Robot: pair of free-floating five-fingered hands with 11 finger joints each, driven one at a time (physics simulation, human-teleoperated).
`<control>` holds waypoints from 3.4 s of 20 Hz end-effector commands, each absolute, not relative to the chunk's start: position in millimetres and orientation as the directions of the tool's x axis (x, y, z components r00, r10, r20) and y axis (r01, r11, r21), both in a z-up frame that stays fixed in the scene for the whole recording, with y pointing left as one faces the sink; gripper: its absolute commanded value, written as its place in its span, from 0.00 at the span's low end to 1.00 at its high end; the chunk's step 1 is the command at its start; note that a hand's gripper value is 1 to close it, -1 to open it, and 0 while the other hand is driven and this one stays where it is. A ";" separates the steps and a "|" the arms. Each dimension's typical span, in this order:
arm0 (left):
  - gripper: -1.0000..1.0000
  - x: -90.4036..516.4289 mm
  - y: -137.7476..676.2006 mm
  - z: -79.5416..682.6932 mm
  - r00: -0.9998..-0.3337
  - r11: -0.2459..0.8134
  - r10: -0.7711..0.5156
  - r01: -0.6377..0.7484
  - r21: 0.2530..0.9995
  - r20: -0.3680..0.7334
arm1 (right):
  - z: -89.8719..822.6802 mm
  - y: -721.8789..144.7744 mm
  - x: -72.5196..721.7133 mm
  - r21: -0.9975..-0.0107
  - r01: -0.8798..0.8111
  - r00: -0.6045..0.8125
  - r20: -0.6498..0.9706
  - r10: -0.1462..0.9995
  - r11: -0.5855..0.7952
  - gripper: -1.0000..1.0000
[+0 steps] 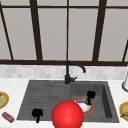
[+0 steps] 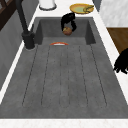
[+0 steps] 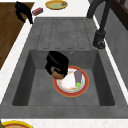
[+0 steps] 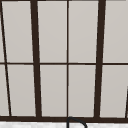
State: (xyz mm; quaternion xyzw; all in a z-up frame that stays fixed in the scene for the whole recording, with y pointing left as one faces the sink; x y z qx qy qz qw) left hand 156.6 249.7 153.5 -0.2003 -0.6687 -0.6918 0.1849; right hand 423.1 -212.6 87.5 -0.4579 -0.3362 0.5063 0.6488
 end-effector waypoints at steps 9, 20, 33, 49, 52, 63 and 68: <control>0.50 156.6 249.7 153.5 -0.851 -0.037 0.012 0.524 0.851 0.524 | 149.6 -274.1 387.8 -0.941 -0.331 0.268 -0.018 0.963 0.075 1.00; 0.50 156.6 249.7 153.5 -0.851 -0.037 0.012 0.524 0.851 0.524 | 236.3 -322.6 362.7 -0.942 -0.325 0.290 -0.021 0.957 0.078 1.00; 0.50 156.6 249.7 153.5 -0.851 -0.037 0.012 0.524 0.851 0.524 | 337.9 -387.3 321.6 -0.942 -0.324 0.269 -0.006 0.963 0.085 1.00; 0.50 156.6 249.7 153.5 -0.851 -0.037 0.012 0.524 0.851 0.524 | 341.4 -505.0 285.1 -0.955 -0.285 0.261 0.002 0.965 0.080 1.00; 0.50 156.6 249.7 153.5 -0.851 -0.037 0.012 0.524 0.851 0.524 | 316.3 -529.5 285.8 -0.942 -0.326 0.240 0.003 0.971 0.084 1.00; 0.50 156.6 249.7 153.5 -0.851 -0.037 0.012 0.524 0.851 0.524 | 226.7 -582.3 274.9 -0.948 -0.315 0.243 -0.040 0.969 0.040 1.00; 0.50 156.6 249.7 153.5 -0.851 -0.037 0.012 0.524 0.851 0.524 | 188.5 -583.9 266.6 -0.960 -0.282 0.295 -0.088 0.951 -0.002 1.00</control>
